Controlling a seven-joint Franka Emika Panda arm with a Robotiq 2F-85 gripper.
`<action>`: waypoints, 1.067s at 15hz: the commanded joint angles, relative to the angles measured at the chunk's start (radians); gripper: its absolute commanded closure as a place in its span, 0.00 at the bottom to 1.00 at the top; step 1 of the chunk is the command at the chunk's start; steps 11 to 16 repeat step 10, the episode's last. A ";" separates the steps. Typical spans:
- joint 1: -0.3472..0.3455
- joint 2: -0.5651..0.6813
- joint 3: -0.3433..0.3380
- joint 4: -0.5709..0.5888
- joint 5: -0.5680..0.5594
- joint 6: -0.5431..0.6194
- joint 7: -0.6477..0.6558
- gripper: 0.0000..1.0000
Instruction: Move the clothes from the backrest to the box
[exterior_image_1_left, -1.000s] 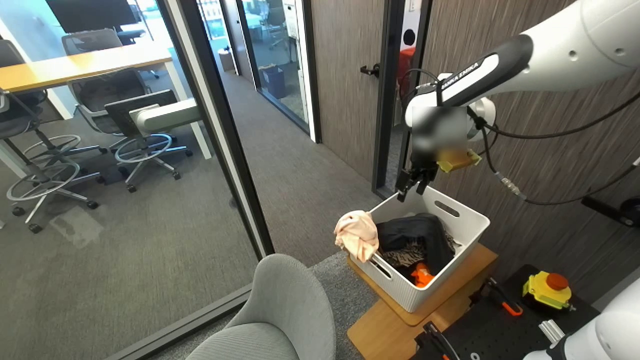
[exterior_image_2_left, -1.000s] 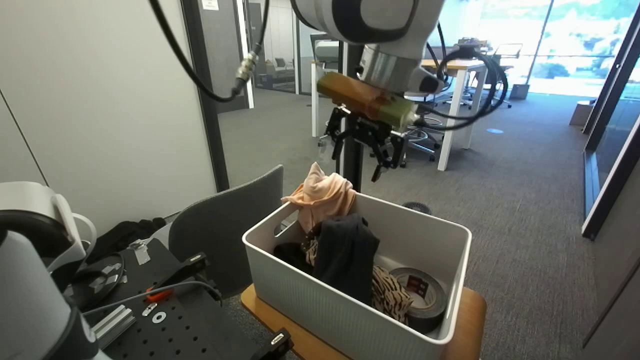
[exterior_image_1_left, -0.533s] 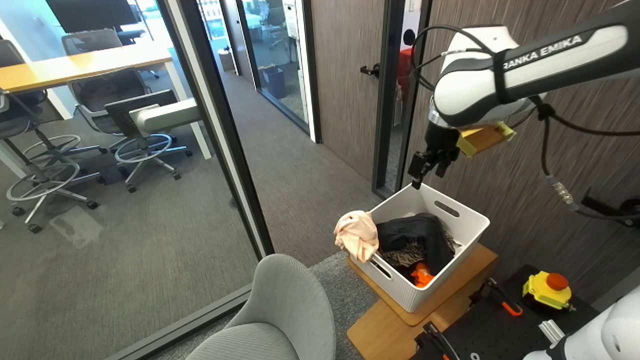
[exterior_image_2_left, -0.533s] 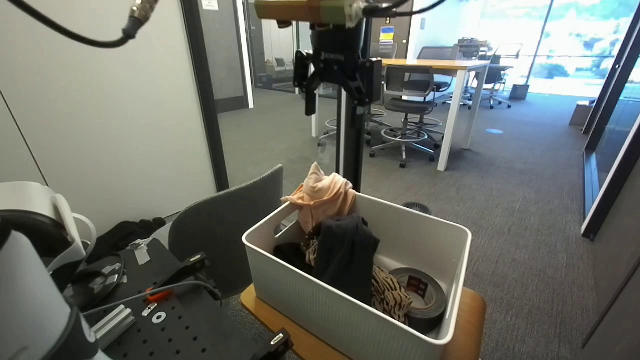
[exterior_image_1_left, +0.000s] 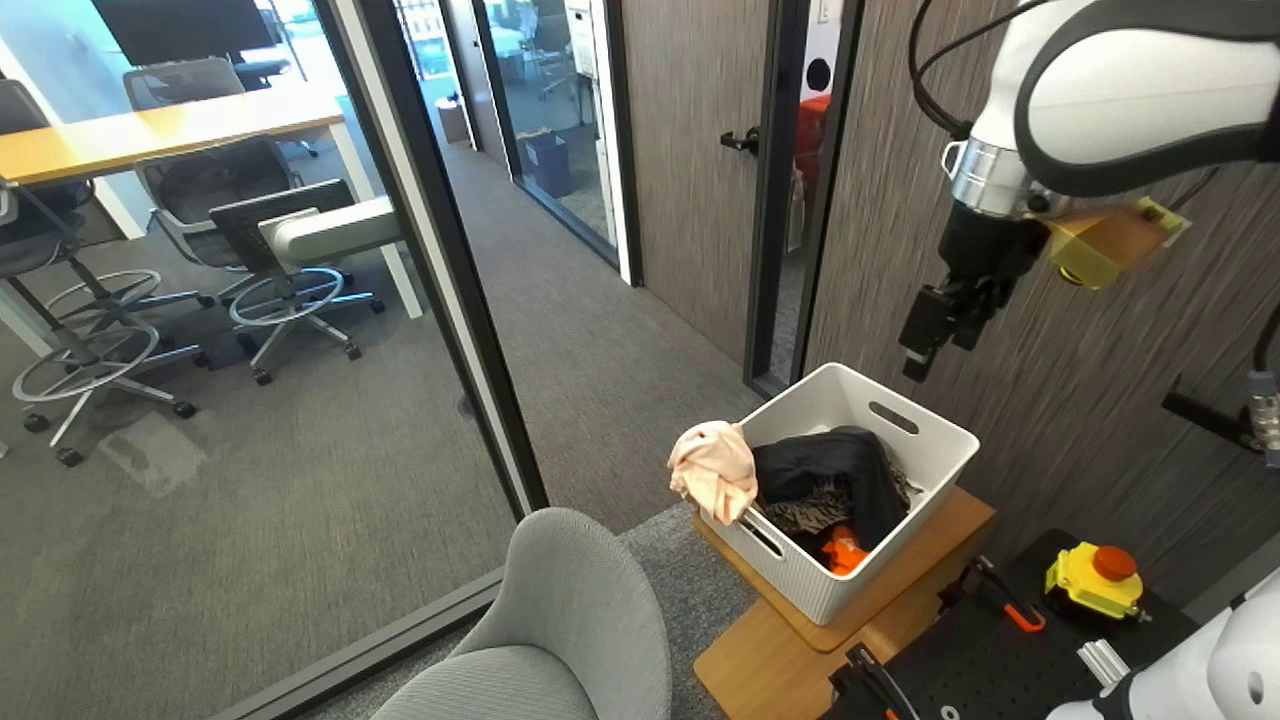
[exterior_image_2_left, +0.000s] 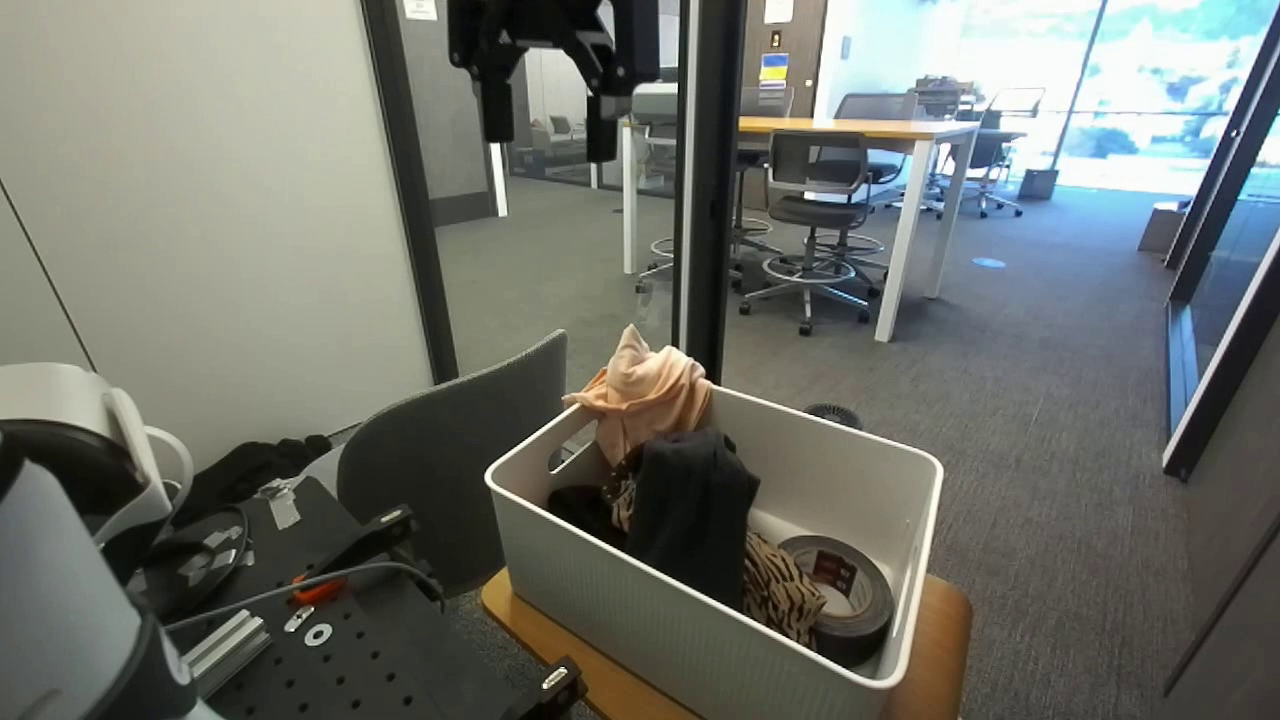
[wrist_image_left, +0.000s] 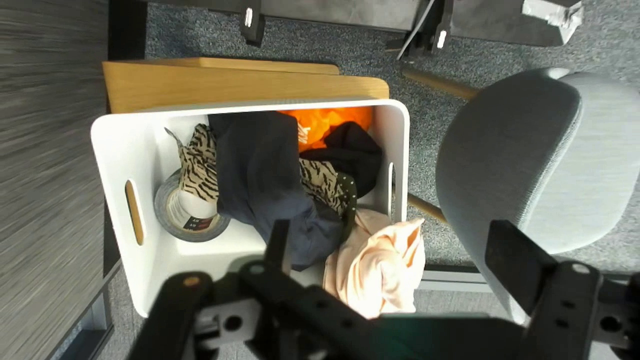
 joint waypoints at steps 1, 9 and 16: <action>0.015 -0.104 -0.021 -0.036 -0.028 -0.067 0.016 0.00; 0.020 -0.113 -0.038 -0.047 -0.021 -0.076 0.016 0.00; 0.020 -0.114 -0.039 -0.048 -0.021 -0.076 0.016 0.00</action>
